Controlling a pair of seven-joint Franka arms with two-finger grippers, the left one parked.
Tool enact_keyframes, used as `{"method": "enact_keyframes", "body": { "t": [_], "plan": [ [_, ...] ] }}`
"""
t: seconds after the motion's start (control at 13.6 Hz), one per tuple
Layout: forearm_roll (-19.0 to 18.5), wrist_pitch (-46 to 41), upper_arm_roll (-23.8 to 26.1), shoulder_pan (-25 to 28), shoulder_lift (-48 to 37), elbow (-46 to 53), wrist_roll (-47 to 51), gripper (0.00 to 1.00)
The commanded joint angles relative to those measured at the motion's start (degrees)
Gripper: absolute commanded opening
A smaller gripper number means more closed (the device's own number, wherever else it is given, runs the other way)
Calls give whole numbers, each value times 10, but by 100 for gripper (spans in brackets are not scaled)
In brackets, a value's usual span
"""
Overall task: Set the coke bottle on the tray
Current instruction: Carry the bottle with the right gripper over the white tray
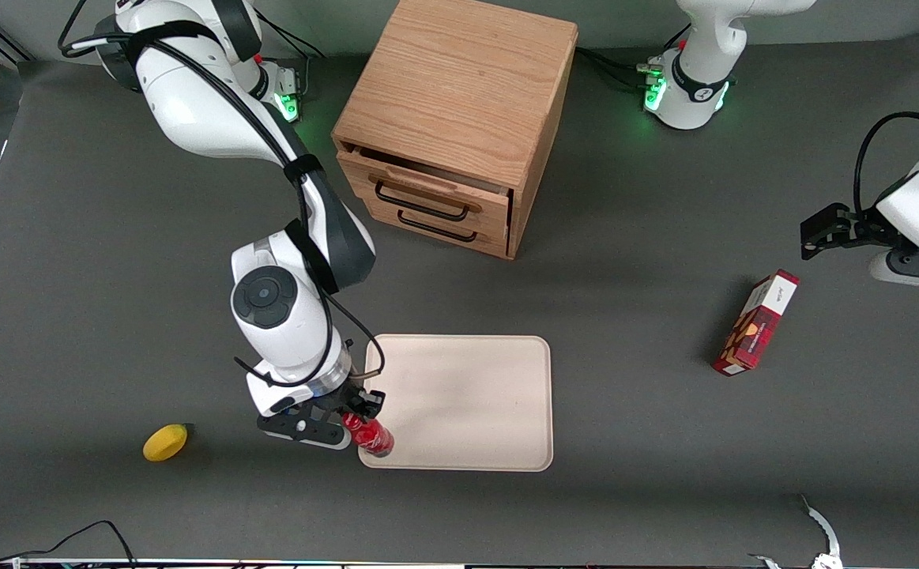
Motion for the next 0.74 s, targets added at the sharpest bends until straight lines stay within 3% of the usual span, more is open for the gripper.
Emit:
{"method": "enact_keyframes", "body": {
  "t": [0.0,0.37,0.44,0.52,0.59,0.66],
  "plan": [
    [-12,10,-13,12,22,28,27,0],
    [-12,20,-13,12,34,26,30,0],
    [-12,20,-13,12,35,26,30,20],
    [-13,20,-13,13,36,26,29,51],
    [-13,20,-13,12,37,26,29,64],
    [-14,20,-13,12,36,26,29,85]
  ]
}}
